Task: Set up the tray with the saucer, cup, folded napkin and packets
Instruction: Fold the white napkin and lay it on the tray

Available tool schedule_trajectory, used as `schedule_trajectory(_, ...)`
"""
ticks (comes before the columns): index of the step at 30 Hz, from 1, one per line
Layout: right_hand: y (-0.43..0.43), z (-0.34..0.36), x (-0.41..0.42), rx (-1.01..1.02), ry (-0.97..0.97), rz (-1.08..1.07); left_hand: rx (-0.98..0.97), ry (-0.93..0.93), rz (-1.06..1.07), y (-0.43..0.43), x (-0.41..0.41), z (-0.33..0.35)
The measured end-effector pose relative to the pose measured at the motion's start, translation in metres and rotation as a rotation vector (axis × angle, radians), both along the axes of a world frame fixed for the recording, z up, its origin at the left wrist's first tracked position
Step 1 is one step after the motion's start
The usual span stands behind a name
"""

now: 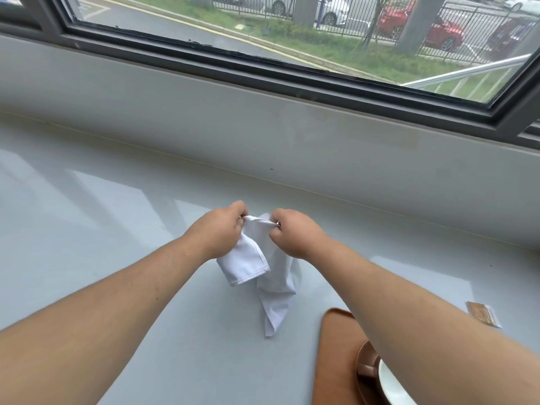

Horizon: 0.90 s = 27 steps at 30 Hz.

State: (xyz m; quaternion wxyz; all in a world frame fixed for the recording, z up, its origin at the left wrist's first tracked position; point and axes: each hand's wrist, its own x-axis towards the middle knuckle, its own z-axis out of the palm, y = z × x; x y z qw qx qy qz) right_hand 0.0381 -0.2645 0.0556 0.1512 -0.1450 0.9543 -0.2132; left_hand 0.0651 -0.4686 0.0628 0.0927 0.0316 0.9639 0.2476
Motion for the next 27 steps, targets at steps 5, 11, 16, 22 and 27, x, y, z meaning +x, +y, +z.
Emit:
schedule_trajectory(5,0.002,0.004,0.009,-0.052,0.025,-0.007,0.002,0.062,0.059,0.003,0.007,0.006)
schedule_trajectory(11,0.0,0.012,0.02,-0.055,0.059,0.026,0.107,0.065,0.083,0.008,0.014,0.012)
schedule_trajectory(16,0.01,0.02,0.025,-0.057,0.112,0.051,0.0,0.075,0.079,0.008,0.019,0.015)
schedule_trajectory(22,0.024,0.021,0.028,-0.03,0.182,0.072,0.013,0.068,0.049,0.001,0.02,0.015)
schedule_trajectory(27,0.03,0.023,0.028,-0.112,0.18,0.032,0.073,0.053,0.021,0.008,0.02,0.023)
